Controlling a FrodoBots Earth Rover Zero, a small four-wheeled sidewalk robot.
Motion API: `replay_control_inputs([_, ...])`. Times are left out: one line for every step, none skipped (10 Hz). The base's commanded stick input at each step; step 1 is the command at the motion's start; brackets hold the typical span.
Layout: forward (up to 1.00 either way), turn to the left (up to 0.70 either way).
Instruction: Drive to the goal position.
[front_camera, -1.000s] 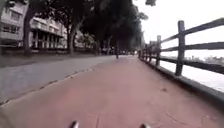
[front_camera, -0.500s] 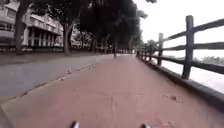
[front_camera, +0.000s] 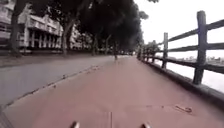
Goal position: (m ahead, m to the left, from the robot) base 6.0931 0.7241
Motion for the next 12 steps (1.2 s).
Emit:
replay_control_inputs([0.70,0.00])
replay_control_inputs([0.70,0.00])
replay_control_inputs([0.70,0.00])
replay_control_inputs([0.70,0.00])
replay_control_inputs([0.70,0.00])
replay_control_inputs([0.70,0.00])
replay_control_inputs([0.70,-0.11])
replay_control_inputs([0.70,-0.35])
replay_control_inputs([0.70,-0.35])
replay_control_inputs([0.70,-0.34])
replay_control_inputs([0.70,-0.17])
replay_control_inputs([0.70,0.00])
